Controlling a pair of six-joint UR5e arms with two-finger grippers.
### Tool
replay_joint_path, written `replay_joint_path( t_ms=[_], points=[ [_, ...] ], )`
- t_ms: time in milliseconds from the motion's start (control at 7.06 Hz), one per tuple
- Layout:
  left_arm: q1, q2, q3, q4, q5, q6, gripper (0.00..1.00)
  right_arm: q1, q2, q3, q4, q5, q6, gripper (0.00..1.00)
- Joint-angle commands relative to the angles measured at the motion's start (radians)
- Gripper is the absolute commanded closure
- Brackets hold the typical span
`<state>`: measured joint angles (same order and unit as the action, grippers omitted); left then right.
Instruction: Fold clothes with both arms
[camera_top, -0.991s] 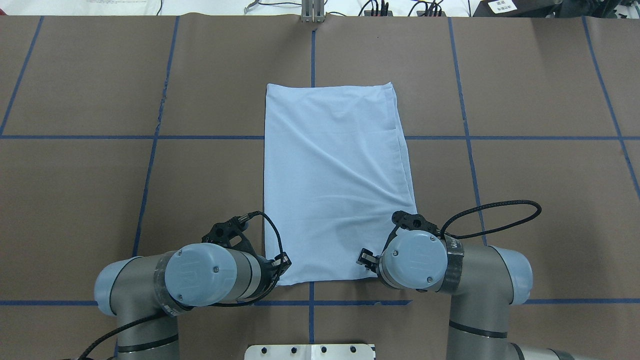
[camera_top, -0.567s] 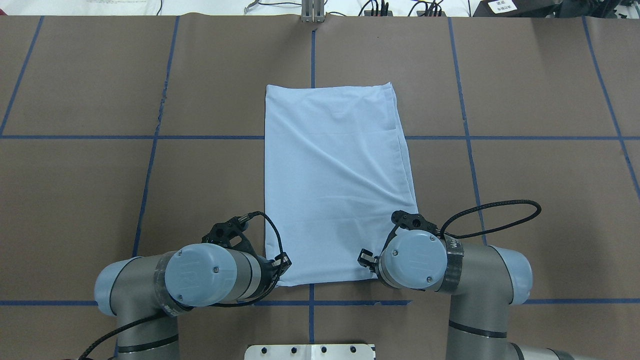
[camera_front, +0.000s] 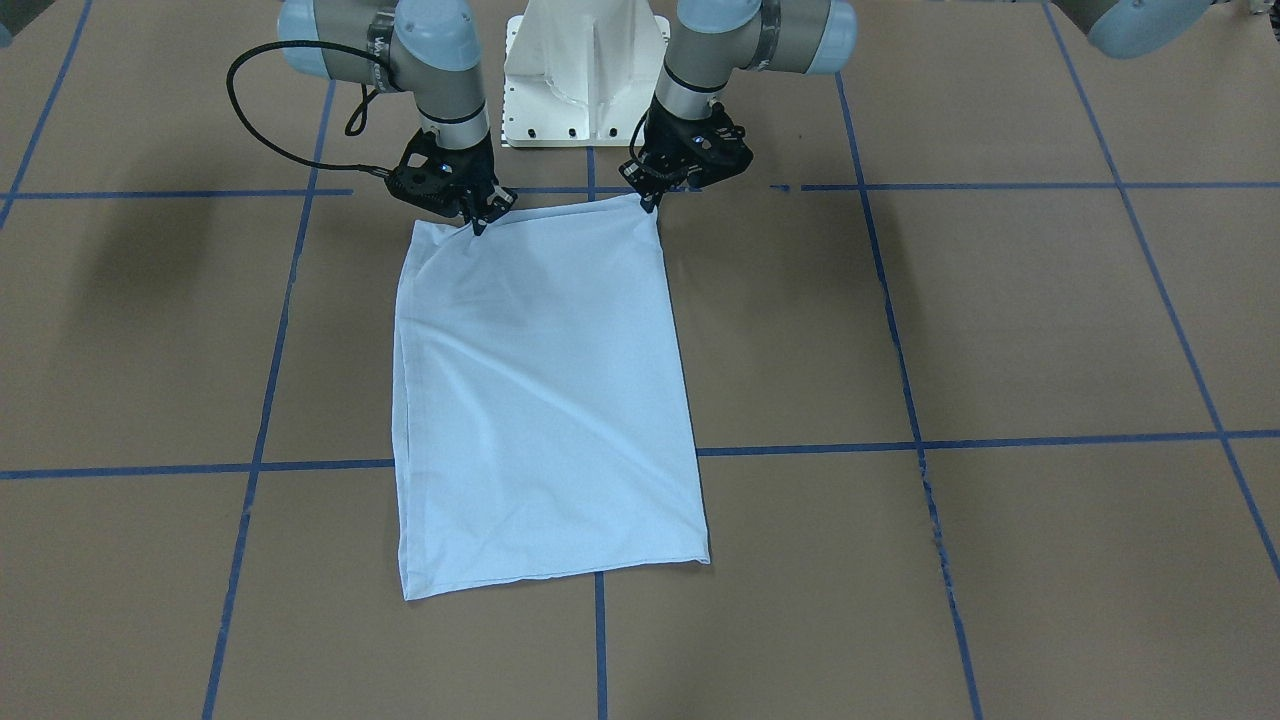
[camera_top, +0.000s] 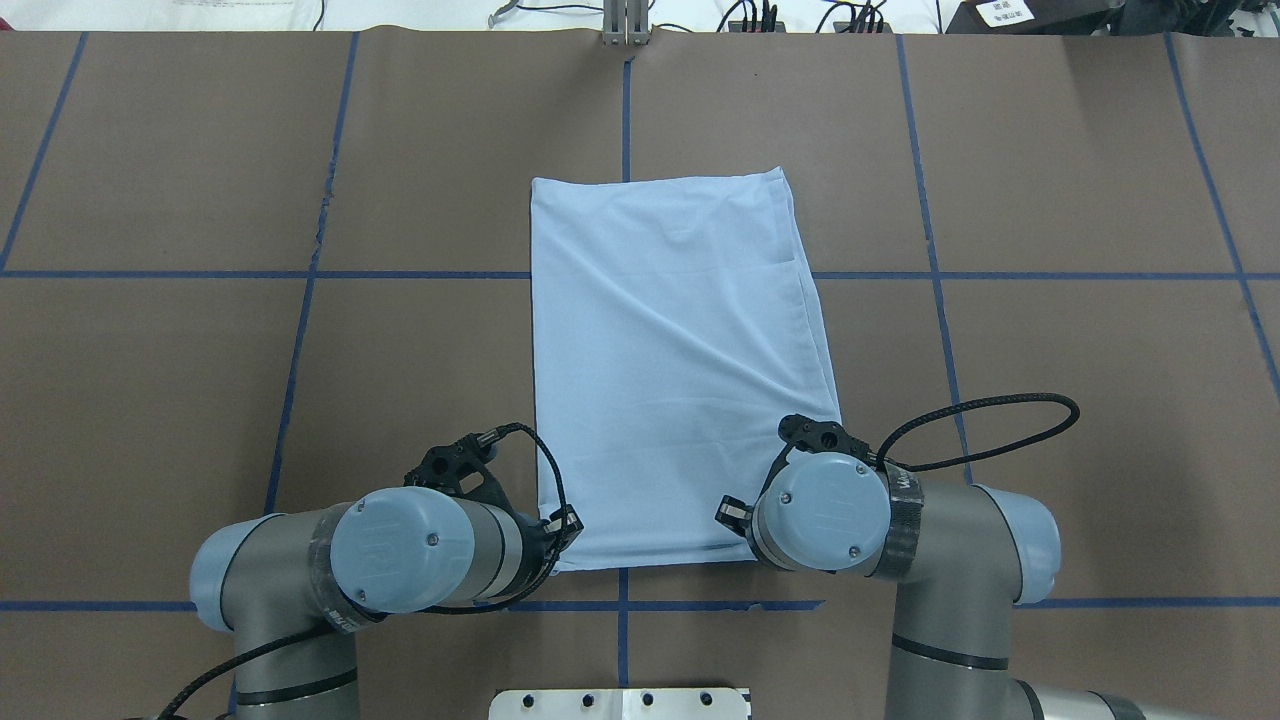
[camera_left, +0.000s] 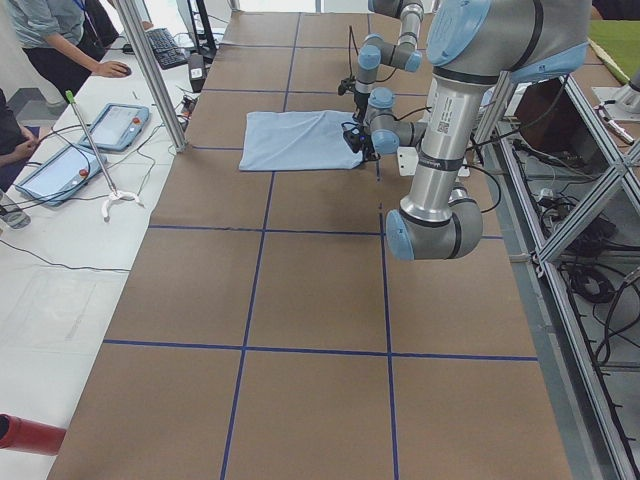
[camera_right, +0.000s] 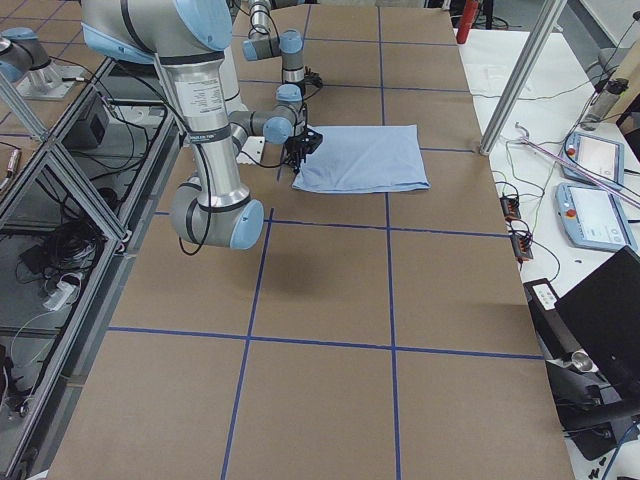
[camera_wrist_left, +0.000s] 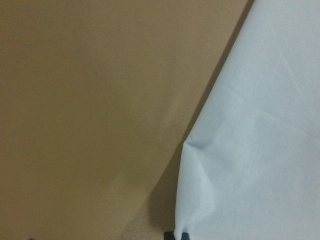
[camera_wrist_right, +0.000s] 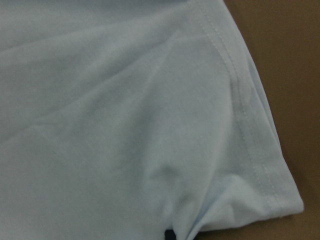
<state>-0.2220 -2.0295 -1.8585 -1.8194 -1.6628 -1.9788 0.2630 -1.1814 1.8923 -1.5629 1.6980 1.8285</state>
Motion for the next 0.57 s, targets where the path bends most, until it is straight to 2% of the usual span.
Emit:
replay_joint_path(
  t_ms=[0, 425],
  points=[
    [0.000, 0.000, 0.004, -0.001, 0.000, 0.000, 1.00, 0.012, 0.011, 0.001, 0.001, 0.000, 0.000, 1.00],
    [-0.002, 0.014, -0.031, 0.005, 0.000, 0.000, 1.00, 0.013, 0.026, 0.007, 0.012, 0.000, 0.006, 1.00]
  ],
)
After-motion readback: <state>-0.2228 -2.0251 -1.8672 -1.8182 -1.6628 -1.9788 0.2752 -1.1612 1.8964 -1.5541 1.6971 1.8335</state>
